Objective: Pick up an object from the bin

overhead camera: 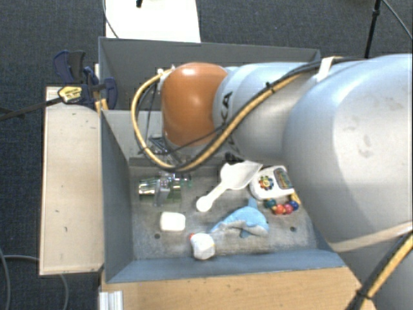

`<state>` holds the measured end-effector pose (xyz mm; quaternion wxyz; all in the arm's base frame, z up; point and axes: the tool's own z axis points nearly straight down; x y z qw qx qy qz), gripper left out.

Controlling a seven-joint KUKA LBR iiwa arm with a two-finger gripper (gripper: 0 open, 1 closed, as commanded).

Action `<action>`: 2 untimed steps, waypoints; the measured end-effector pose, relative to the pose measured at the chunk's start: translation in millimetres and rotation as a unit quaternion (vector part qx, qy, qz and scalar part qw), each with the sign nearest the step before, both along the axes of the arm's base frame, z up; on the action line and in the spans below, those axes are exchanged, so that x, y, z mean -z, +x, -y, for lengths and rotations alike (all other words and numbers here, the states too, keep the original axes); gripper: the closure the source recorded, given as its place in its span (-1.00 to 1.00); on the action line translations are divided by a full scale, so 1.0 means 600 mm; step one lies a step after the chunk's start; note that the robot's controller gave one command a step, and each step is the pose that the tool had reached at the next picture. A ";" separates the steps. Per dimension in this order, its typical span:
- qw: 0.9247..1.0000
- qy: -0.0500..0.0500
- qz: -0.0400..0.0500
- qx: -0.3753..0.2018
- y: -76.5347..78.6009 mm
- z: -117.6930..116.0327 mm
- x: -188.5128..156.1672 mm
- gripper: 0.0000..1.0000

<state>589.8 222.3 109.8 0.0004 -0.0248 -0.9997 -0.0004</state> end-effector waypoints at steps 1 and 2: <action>0.998 0.000 0.001 -0.060 0.006 -0.014 0.068 -1.00; 0.997 0.002 0.003 0.077 0.002 0.013 0.060 1.00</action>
Offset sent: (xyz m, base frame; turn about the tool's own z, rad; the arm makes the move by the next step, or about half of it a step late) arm -0.0011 -0.0094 -0.0398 0.1541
